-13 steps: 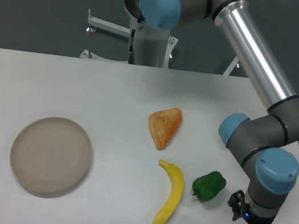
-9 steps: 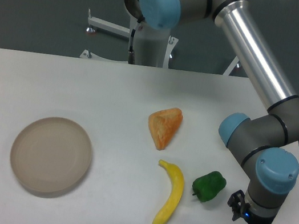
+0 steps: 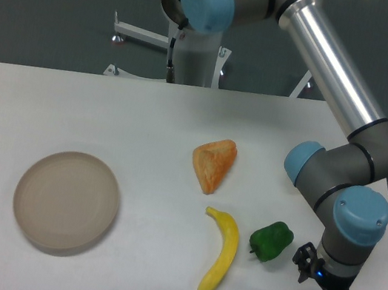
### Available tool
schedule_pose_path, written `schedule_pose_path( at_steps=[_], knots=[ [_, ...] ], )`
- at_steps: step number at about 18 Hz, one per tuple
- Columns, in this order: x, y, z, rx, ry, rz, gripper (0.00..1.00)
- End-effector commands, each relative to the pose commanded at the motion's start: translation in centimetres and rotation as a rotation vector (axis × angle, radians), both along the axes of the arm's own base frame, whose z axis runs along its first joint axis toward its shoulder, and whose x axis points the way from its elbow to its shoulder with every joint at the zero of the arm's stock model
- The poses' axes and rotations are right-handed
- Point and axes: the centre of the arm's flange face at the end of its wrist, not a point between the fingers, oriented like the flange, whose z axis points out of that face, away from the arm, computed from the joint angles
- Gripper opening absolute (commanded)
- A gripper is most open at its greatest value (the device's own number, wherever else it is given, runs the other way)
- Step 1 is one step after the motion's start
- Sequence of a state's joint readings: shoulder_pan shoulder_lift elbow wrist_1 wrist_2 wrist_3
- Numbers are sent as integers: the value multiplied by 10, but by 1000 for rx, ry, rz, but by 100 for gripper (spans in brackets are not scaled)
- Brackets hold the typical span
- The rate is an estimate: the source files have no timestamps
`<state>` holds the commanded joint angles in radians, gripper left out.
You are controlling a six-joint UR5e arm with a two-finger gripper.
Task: Pick up the green pepper from the table
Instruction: 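Move the open gripper over the green pepper and lower it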
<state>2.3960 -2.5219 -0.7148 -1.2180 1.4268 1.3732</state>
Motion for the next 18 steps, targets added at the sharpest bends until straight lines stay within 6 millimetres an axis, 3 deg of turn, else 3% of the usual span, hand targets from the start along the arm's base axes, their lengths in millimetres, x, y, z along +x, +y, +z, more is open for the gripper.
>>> schedule_pose_path(
  at_steps=[6, 15, 18],
  knots=[
    [-7, -45, 3, 5, -101, 50, 100],
    [1, -78, -5, -51, -242, 130, 100],
    [12, -85, -15, -42, -305, 167, 100]
  ],
)
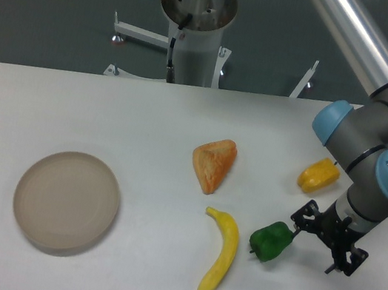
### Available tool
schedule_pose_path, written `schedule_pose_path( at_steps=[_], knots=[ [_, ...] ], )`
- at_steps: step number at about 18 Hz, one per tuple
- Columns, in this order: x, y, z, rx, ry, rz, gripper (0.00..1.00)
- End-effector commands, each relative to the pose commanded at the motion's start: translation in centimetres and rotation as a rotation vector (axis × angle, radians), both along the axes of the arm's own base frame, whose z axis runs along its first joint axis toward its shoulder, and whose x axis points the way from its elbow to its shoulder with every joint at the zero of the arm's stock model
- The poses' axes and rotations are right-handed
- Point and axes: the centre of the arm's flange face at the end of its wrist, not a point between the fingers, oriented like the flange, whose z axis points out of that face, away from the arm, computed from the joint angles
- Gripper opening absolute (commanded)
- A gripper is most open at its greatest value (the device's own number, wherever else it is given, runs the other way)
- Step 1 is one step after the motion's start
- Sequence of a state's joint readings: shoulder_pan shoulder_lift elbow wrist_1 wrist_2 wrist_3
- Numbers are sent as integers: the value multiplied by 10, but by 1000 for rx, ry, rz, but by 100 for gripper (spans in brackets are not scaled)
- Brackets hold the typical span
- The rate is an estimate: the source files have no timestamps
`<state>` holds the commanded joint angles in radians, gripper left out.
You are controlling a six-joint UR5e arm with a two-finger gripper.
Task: Pick up the green pepper from the table
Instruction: 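Move the open gripper over the green pepper and lower it, then close the gripper on the green pepper's body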
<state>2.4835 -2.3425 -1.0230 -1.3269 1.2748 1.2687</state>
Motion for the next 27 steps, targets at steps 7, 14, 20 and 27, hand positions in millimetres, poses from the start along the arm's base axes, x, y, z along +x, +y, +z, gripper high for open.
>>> schedule_pose_path(
  at_steps=[7, 14, 20, 27],
  knots=[
    [12, -7, -9, -11, -43, 37, 100],
    [28, -11, -18, -23, -52, 26, 100],
    [35, -11, -28, -2, -24, 24, 100],
    [43, -6, -35, 1, -19, 3, 97]
  ],
)
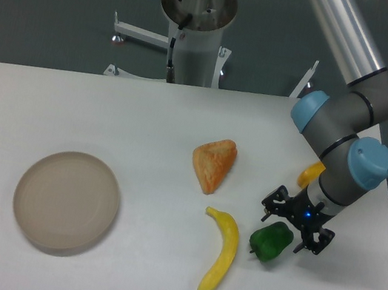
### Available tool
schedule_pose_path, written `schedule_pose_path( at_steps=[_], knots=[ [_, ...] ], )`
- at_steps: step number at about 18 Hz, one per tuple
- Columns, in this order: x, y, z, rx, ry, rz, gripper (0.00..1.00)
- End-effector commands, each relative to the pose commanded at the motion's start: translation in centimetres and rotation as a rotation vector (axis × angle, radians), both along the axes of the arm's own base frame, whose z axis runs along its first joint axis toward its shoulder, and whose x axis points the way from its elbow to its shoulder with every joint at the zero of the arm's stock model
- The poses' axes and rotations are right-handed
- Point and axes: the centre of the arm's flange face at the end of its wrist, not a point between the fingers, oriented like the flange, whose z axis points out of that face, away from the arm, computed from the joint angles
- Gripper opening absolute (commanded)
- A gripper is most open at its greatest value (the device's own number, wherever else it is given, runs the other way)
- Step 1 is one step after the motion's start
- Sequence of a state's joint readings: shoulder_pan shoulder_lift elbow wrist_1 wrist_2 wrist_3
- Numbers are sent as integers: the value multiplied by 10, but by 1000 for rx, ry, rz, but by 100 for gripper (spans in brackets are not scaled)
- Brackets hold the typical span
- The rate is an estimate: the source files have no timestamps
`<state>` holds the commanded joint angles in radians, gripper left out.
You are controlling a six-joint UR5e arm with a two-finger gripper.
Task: Pick up the green pepper from the table
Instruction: 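Close the gripper on the green pepper's body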
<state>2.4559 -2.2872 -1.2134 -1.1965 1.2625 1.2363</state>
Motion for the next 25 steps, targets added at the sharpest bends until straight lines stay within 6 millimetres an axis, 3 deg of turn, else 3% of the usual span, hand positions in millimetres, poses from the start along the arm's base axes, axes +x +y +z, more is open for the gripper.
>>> schedule_pose_path(
  at_steps=[2, 3, 6, 11, 16, 20, 25],
  knots=[
    [-2, 0, 2, 3, 4, -1, 64],
    [-2, 0, 4, 6, 7, -4, 52],
    [-3, 0, 5, 7, 9, -4, 39],
    [-7, -3, 20, 24, 25, 0, 36],
    [-11, -6, 57, 64, 76, -23, 36],
    [-41, -40, 86, 95, 131, -46, 36],
    [-57, -60, 104, 100, 175, -95, 36]
  ],
)
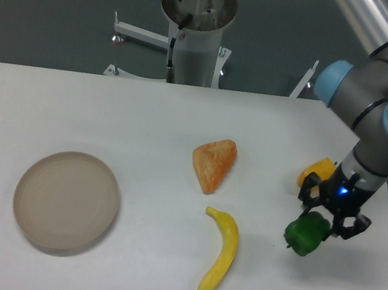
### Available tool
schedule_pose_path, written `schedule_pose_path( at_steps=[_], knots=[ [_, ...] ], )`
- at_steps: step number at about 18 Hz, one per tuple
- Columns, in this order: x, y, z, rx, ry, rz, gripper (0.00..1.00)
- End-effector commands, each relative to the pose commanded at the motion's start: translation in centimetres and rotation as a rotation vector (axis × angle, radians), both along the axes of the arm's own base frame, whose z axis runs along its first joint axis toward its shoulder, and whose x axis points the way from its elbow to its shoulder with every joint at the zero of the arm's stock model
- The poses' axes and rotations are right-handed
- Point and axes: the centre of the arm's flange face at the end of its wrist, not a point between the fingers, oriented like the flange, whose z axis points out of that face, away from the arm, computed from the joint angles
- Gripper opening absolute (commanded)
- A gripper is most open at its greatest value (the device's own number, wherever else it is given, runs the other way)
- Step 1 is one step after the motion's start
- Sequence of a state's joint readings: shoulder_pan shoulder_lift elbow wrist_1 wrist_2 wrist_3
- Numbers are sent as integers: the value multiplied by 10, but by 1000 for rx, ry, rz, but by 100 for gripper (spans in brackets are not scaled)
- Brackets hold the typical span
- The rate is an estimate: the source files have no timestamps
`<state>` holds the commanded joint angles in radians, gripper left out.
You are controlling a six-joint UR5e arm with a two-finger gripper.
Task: Pick up the green pepper from the table
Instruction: 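Lift the green pepper up off the table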
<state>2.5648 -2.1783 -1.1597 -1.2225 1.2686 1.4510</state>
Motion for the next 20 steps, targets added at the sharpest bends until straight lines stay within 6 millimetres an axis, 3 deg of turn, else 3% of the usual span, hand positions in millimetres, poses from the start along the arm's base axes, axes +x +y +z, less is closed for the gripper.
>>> schedule_pose_path(
  at_steps=[5, 20],
  knots=[
    [-3, -4, 8, -14, -6, -43, 36],
    [0, -1, 4, -40, 6, -46, 36]
  ],
)
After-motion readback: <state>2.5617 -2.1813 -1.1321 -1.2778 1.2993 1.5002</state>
